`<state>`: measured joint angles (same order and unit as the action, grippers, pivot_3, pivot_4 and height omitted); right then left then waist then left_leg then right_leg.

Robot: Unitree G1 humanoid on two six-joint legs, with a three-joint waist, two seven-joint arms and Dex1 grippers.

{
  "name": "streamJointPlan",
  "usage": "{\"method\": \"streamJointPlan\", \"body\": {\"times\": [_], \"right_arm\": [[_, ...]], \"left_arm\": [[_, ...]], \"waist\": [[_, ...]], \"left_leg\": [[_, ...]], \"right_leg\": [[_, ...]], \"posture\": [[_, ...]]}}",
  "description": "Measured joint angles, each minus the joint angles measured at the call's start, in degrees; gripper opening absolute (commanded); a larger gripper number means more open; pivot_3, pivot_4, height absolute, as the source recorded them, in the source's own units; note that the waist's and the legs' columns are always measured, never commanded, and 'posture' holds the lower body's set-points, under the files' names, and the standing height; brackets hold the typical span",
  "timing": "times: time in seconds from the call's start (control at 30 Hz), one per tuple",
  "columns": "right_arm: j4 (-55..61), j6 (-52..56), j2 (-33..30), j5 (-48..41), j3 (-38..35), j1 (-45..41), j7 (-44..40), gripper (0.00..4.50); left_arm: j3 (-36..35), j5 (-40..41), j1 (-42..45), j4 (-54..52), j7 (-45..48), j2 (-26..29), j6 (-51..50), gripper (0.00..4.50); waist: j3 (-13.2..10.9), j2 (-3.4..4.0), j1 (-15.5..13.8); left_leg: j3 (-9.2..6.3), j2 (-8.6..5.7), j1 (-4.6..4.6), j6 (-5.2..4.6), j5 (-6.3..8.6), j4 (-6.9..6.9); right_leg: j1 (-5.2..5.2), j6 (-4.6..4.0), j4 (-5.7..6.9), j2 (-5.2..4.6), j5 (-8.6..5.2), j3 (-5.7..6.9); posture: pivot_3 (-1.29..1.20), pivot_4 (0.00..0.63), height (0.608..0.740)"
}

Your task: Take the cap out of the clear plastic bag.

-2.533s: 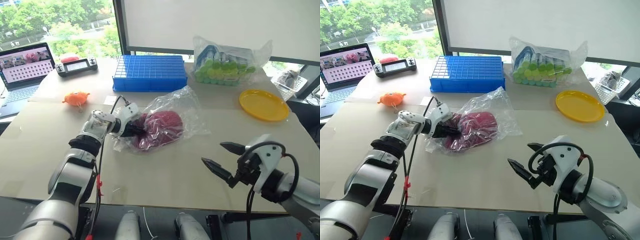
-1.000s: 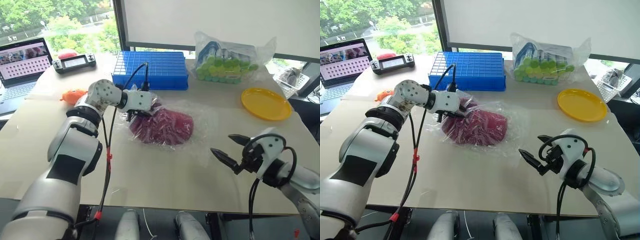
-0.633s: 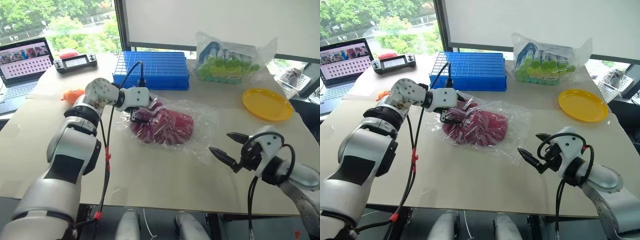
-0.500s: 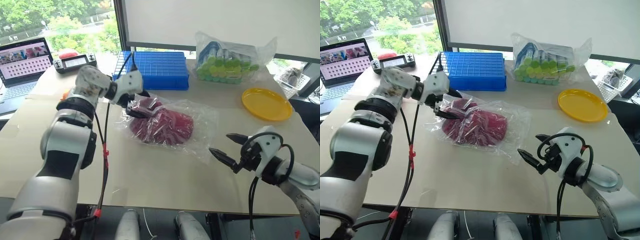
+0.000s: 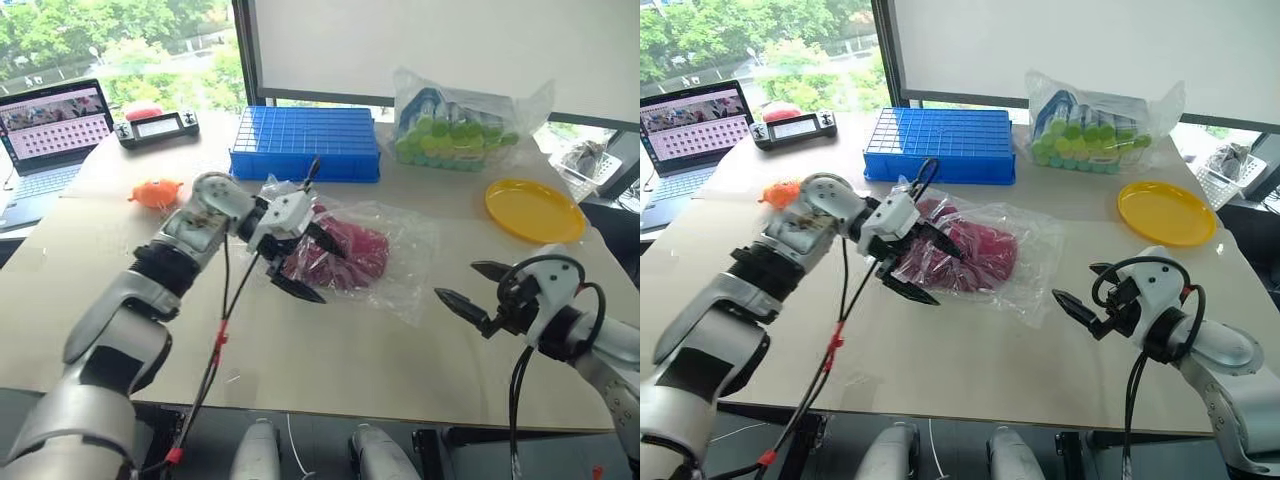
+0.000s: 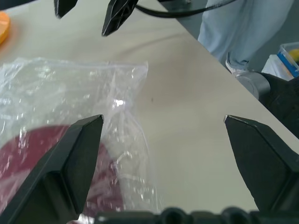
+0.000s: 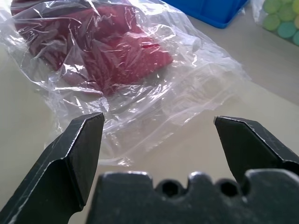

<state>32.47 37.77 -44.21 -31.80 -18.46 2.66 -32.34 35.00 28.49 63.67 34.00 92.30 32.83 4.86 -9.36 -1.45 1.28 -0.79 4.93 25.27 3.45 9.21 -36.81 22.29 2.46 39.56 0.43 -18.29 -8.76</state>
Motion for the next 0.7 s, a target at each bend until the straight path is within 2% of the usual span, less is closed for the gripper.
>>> {"method": "streamJointPlan", "body": {"times": [0.07, 0.13, 0.23, 0.3, 0.47, 0.57, 0.7], "right_arm": [[0.01, 0.02, 0.02, 0.11, -0.11, 0.40, 0.22, 4.50], [0.29, 0.04, 0.39, 0.14, -0.30, 0.80, 0.50, 4.50], [0.73, 0.04, 1.00, 0.17, -0.28, 0.89, 0.99, 4.50], [0.76, 0.04, 1.51, 0.25, -0.19, 0.92, 1.28, 4.50], [0.88, 0.04, 2.02, 1.31, -0.04, 1.83, 1.94, 4.50], [1.40, 0.04, 2.42, 1.13, -0.28, 2.56, 2.15, 4.50], [3.48, 0.09, 2.76, -1.68, -1.82, 5.25, 0.13, 4.50]], "left_arm": [[0.02, -0.18, 1.58, 2.93, 0.00, -0.61, 0.20, 4.45], [-1.07, -3.53, 5.59, 11.69, -0.04, -5.08, 2.52, 4.45], [-3.62, -8.18, 7.60, 17.79, -1.21, -11.14, 5.73, 4.45], [-3.80, -10.80, 7.48, 18.03, -2.44, -14.46, 7.83, 4.45], [-5.24, -14.07, 0.99, 8.39, -3.87, -16.60, 8.22, 4.45], [-5.22, -15.33, -5.16, -1.71, -3.27, -14.50, 5.16, 4.45], [-5.18, -19.48, -9.04, -8.12, -5.23, -12.68, 4.23, 4.45]], "waist": [[0.00, 0.00, 0.42], [-0.01, -0.02, 0.32], [-0.01, -0.02, 0.02], [-0.01, -0.02, -0.12], [-0.01, 0.03, 0.56], [0.00, 0.04, 1.17], [-0.01, 0.03, 1.10]], "left_leg": [[-0.01, -0.01, 0.02, -0.02, 0.01, 0.02], [-0.07, -0.10, 0.06, -0.03, 0.01, 0.00], [-0.17, -0.13, 0.16, -0.03, 0.01, 0.00], [-0.21, -0.14, 0.26, -0.03, 0.02, 0.00], [-0.26, -0.14, 0.24, -0.09, 0.05, 0.05], [-0.29, -0.15, 0.18, -0.08, 0.05, 0.04], [-0.35, -0.19, 0.17, -0.07, 0.03, 0.00]], "right_leg": [[0.02, -0.02, 0.00, 0.01, -0.01, 0.00], [0.00, -0.01, -0.01, 0.01, -0.01, 0.01], [0.00, -0.02, -0.07, 0.00, -0.01, 0.01], [0.04, -0.04, -0.09, 0.01, -0.01, 0.01], [0.04, -0.21, -0.05, 0.01, 0.02, 0.00], [-0.03, -0.21, -0.01, 0.01, 0.01, 0.01], [-0.08, -0.16, 0.02, 0.01, -0.01, 0.03]], "posture": [[0.00, 0.150, 0.713], [0.00, 0.150, 0.713], [0.00, 0.150, 0.713], [0.00, 0.150, 0.713], [0.00, 0.150, 0.713], [0.00, 0.150, 0.713], [0.00, 0.150, 0.713]]}}
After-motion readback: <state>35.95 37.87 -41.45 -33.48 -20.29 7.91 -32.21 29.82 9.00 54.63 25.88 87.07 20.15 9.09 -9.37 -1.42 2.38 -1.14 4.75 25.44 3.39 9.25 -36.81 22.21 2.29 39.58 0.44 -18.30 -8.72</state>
